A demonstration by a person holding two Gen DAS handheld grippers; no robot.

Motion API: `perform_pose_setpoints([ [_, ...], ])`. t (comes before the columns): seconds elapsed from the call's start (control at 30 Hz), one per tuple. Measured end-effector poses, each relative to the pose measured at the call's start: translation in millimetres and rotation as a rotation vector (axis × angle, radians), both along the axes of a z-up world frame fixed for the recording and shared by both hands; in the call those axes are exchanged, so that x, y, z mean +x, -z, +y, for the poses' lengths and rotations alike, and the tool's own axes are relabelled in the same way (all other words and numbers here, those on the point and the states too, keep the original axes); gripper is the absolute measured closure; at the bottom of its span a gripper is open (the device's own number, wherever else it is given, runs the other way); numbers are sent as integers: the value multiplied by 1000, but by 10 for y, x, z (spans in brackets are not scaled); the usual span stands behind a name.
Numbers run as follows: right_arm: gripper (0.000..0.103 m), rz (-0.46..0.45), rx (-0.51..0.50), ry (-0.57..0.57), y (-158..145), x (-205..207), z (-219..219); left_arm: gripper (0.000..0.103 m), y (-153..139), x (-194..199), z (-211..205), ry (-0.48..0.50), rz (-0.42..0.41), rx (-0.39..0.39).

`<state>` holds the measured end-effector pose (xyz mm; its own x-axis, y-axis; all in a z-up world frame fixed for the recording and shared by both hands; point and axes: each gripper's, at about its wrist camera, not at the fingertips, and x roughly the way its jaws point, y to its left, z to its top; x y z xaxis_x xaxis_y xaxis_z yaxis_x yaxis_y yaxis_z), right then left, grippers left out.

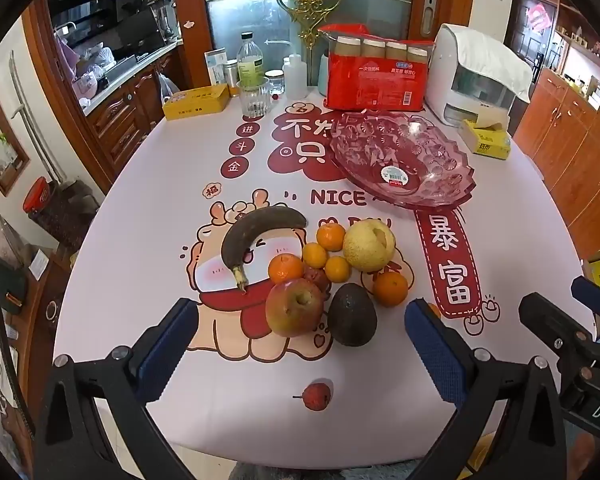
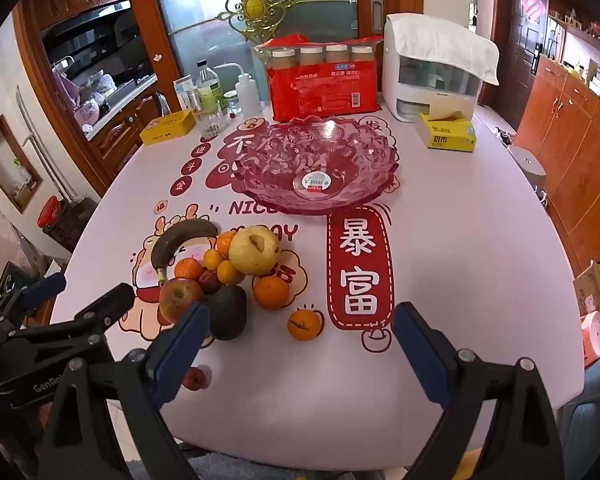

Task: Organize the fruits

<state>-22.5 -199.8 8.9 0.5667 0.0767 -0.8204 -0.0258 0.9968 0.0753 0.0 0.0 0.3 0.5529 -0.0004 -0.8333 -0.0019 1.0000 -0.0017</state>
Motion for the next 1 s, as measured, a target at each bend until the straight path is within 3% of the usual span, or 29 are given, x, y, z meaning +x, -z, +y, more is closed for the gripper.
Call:
perform_pose_setpoints([
  [1.0,9,-47,-8,-5,-138,79,-65,1,-120,-20,-65,19,1,-3],
])
